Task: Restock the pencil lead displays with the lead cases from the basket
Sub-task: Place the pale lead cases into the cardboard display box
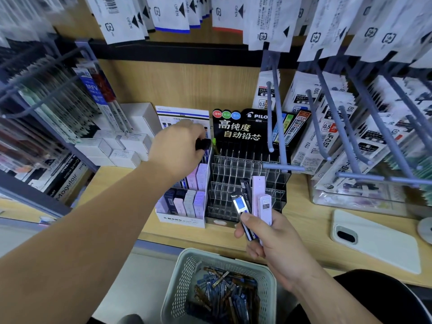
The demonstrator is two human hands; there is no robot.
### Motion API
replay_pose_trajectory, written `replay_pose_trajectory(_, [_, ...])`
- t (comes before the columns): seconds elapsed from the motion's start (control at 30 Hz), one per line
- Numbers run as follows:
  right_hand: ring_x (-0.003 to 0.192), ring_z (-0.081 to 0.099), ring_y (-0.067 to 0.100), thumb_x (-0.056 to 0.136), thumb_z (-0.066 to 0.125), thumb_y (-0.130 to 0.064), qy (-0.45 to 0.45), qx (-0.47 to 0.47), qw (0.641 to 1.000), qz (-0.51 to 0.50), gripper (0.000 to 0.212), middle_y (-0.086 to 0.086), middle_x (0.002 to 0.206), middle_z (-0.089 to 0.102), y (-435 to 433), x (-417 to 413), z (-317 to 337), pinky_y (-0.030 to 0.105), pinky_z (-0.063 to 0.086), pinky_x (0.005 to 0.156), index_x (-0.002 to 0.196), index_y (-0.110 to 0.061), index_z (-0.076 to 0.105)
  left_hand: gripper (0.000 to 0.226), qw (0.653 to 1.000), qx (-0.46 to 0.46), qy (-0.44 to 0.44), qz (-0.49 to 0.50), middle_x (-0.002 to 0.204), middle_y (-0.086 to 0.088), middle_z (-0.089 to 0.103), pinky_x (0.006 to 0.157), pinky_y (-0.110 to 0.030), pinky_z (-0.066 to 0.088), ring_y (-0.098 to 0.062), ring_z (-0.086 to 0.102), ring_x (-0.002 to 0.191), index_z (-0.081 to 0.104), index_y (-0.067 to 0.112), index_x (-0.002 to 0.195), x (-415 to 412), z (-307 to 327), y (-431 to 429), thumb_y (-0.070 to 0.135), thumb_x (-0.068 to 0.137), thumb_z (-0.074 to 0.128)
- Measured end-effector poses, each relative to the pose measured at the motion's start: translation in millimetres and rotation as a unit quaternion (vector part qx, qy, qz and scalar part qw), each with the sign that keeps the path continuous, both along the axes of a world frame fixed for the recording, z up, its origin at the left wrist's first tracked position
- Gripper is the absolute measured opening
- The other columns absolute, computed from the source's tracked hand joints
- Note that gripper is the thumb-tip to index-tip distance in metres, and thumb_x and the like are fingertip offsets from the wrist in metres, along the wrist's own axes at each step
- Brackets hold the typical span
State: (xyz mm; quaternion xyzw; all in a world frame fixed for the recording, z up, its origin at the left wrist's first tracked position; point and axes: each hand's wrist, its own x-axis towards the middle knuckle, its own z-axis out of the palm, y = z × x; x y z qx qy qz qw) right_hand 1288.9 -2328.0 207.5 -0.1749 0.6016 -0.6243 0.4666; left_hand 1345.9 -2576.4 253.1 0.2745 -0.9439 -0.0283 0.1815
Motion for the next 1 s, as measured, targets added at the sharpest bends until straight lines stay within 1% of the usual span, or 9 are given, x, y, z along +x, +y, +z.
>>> replay_pose_trajectory(0.07, [0.049, 0.035, 0.015, 0.099, 0.059, -0.015, 0.001, 0.001, 1.0, -0.002, 0.009, 0.01, 0.075, 0.066, 0, -1, 0, 0.029, 0.037, 0.051, 0.093, -0.008, 0.06, 0.016, 0.998, 0.04, 0.057, -0.001, 0.078, 0.005, 0.057, 0.063, -0.032, 0.047, -0.019, 0.058, 0.074, 0.067, 0.018, 0.094, 9, 2, 11, 0.024, 0.081, 0.074])
replay_pose_trajectory(0.13, [0.048, 0.035, 0.015, 0.099, 0.06, -0.016, 0.002, 0.004, 1.0, -0.003, 0.008, 0.01, 0.076, 0.066, 1, -1, -1, 0.03, 0.037, 0.052, 0.095, -0.008, 0.06, 0.011, 0.971, 0.204, 0.123, 0.008, 0.068, 0.008, 0.061, 0.057, -0.025, 0.044, -0.006, 0.052, 0.058, 0.07, 0.022, 0.088, 20, 7, 35, 0.03, 0.085, 0.076])
replay_pose_trajectory(0.2, [0.049, 0.035, 0.016, 0.098, 0.06, -0.018, 0.004, 0.008, 1.0, 0.001, 0.008, 0.011, 0.076, 0.067, 0, -1, -2, 0.031, 0.037, 0.053, 0.097, -0.01, 0.061, 0.012, 0.898, 0.416, 0.141, 0.013, 0.068, 0.007, 0.064, 0.053, -0.019, 0.044, -0.004, 0.05, 0.053, 0.072, 0.023, 0.083, 31, 7, 64, 0.034, 0.086, 0.076])
replay_pose_trajectory(0.27, [0.049, 0.035, 0.016, 0.098, 0.061, -0.017, 0.006, 0.005, 1.0, 0.007, 0.006, 0.011, 0.076, 0.066, 0, 0, -2, 0.03, 0.037, 0.052, 0.097, -0.012, 0.063, 0.009, 0.838, 0.528, 0.138, 0.005, 0.07, -0.002, 0.065, 0.056, -0.022, 0.045, -0.007, 0.052, 0.056, 0.075, 0.02, 0.081, 40, 1, 91, 0.029, 0.085, 0.076])
replay_pose_trajectory(0.37, [0.047, 0.039, 0.012, 0.099, 0.059, -0.013, 0.01, -0.002, 1.0, 0.015, 0.007, 0.01, 0.074, 0.066, 0, 3, -3, 0.03, 0.036, 0.05, 0.096, -0.012, 0.066, 0.012, 0.794, 0.584, 0.168, 0.011, 0.065, 0.001, 0.065, 0.055, -0.021, 0.046, -0.007, 0.054, 0.055, 0.075, 0.022, 0.076, 45, -11, 112, 0.014, 0.086, 0.076])
replay_pose_trajectory(0.43, [0.046, 0.04, 0.012, 0.1, 0.059, -0.013, 0.015, 0.0, 1.0, 0.017, 0.01, 0.01, 0.074, 0.066, 0, 4, -3, 0.03, 0.036, 0.05, 0.094, -0.013, 0.068, 0.014, 0.78, 0.597, 0.183, 0.034, 0.062, 0.005, 0.064, 0.051, -0.015, 0.043, -0.006, 0.054, 0.052, 0.074, 0.019, 0.078, 46, -16, 118, 0.008, 0.086, 0.074])
replay_pose_trajectory(0.57, [0.045, 0.034, 0.016, 0.099, 0.06, -0.015, 0.008, 0.004, 1.0, -0.004, 0.011, 0.015, 0.078, 0.069, 1, 2, -4, 0.03, 0.036, 0.049, 0.093, -0.011, 0.068, 0.005, 0.756, 0.619, 0.207, 0.051, 0.061, 0.0, 0.066, 0.049, -0.017, 0.043, -0.014, 0.055, 0.052, 0.074, 0.007, 0.084, 47, -13, 119, 0.002, 0.085, 0.074])
replay_pose_trajectory(0.8, [0.045, 0.035, 0.014, 0.099, 0.059, -0.014, 0.013, 0.005, 1.0, -0.009, 0.014, 0.014, 0.078, 0.068, 4, -1, -8, 0.03, 0.036, 0.048, 0.102, -0.002, 0.064, 0.015, 0.794, 0.552, 0.241, 0.082, 0.063, -0.005, 0.069, 0.047, -0.02, 0.043, -0.015, 0.058, 0.048, 0.072, 0.012, 0.085, 55, 11, 86, 0.004, 0.077, 0.082])
replay_pose_trajectory(1.0, [0.047, 0.035, 0.015, 0.1, 0.059, -0.014, 0.01, -0.001, 1.0, 0.002, 0.015, 0.012, 0.076, 0.067, 2, 0, -6, 0.028, 0.037, 0.047, 0.107, -0.002, 0.064, 0.015, 0.885, 0.397, 0.237, 0.056, 0.071, -0.002, 0.072, 0.059, -0.03, 0.052, -0.019, 0.065, 0.055, 0.075, 0.021, 0.086, 45, 35, 33, 0.009, 0.08, 0.082])
